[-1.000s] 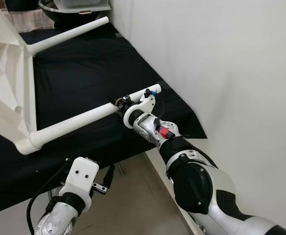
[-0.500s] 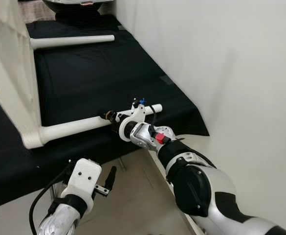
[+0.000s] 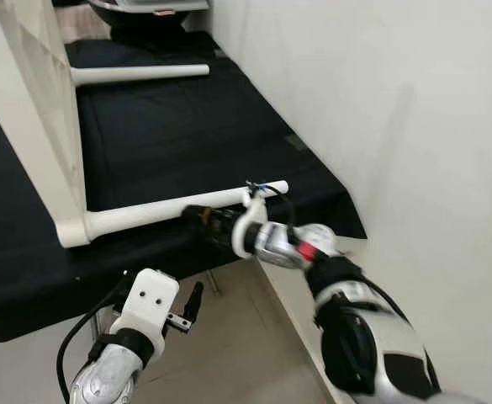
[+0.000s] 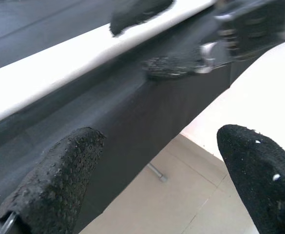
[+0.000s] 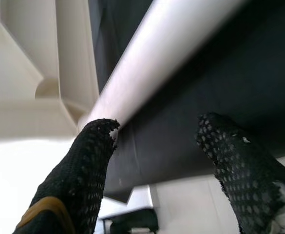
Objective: Building children table
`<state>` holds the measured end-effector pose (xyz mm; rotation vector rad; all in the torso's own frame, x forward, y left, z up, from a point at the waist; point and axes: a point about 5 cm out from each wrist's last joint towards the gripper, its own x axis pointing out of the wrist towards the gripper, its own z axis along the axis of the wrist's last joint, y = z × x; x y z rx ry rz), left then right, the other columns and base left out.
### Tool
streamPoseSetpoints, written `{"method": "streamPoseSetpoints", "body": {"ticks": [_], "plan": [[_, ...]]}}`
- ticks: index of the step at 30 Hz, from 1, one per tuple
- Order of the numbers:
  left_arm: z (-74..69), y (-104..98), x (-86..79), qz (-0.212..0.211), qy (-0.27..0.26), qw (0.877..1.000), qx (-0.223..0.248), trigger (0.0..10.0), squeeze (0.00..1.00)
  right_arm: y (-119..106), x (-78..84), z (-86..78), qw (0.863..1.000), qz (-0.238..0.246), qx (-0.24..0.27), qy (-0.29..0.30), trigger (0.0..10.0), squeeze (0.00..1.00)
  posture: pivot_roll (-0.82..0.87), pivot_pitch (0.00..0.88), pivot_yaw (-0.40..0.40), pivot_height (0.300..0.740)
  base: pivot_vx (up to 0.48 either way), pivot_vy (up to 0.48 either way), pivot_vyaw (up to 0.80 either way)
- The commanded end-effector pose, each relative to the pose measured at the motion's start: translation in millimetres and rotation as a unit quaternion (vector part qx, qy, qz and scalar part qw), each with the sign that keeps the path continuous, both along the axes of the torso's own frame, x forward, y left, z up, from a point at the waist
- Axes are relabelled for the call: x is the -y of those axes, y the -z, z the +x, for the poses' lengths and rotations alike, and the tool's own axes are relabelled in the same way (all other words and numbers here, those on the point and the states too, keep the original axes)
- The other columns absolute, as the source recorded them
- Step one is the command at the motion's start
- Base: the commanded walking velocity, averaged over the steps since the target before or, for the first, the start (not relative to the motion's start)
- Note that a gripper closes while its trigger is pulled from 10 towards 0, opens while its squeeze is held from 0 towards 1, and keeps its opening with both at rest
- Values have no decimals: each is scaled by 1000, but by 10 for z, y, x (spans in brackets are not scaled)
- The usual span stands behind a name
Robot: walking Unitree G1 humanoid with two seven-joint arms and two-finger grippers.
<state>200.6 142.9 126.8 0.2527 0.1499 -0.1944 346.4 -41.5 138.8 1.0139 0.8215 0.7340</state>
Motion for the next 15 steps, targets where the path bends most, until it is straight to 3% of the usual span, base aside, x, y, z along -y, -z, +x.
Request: {"method": "streamPoseSetpoints", "body": {"ticks": [1, 2, 6, 7, 9, 10, 11, 12, 13, 14, 15], "plan": [[-2, 42, 2, 3, -2, 1000, -6, 10000, 0, 3, 94, -120, 1000, -13, 7, -27, 10000, 0, 127, 91, -128, 740, 0, 0, 0], [8, 48, 2, 4, -2, 1000, -6, 10000, 0, 14, 169, -171, 998, -35, 35, -25, 10000, 0, 125, 89, -128, 740, 0, 0, 0], [18, 52, 2, 5, -2, 1000, -5, 10000, 0, 24, 242, -199, 996, -59, 62, -14, 10000, 0, 122, 83, -125, 740, 0, 0, 0], [27, 30, 2, 4, -6, 1000, 2, 10000, 0, -4, 437, -147, 975, -141, 163, 61, 10000, 0, 117, 78, -122, 740, 0, 0, 0], [27, 30, 2, 4, -6, 1000, 2, 10000, 0, -4, 437, -147, 975, -141, 163, 61, 10000, 0, 117, 78, -122, 740, 0, 0, 0], [41, 1, 6, -3, -11, 1000, 8, 10000, 0, -53, 635, -124, 927, -237, 261, 131, 10000, 0, 109, 67, -122, 740, 0, 0, 0], [41, 1, 6, -3, -11, 1000, 8, 10000, 0, -53, 635, -124, 927, -237, 261, 131, 10000, 0, 109, 67, -122, 740, 0, 0, 0], [49, -50, 17, -17, -21, 999, 18, 10000, 0, -164, 868, -290, 808, -361, 418, 206, 10000, 0, 113, 51, -123, 740, 0, 0, 0], [49, -50, 17, -17, -21, 999, 18, 10000, 0, -164, 868, -290, 808, -361, 418, 206, 10000, 0, 113, 51, -123, 740, 0, 0, 0], [50, -59, 23, -22, -24, 999, 20, 10000, 0, -171, 901, -365, 785, -382, 439, 212, 10000, 0, 114, 50, -123, 740, 0, 0, 0], [47, -60, 30, -21, -24, 999, 21, 10000, 0, -168, 922, -437, 772, -393, 449, 219, 10000, 0, 115, 45, -126, 740, 0, 0, 0]]}}
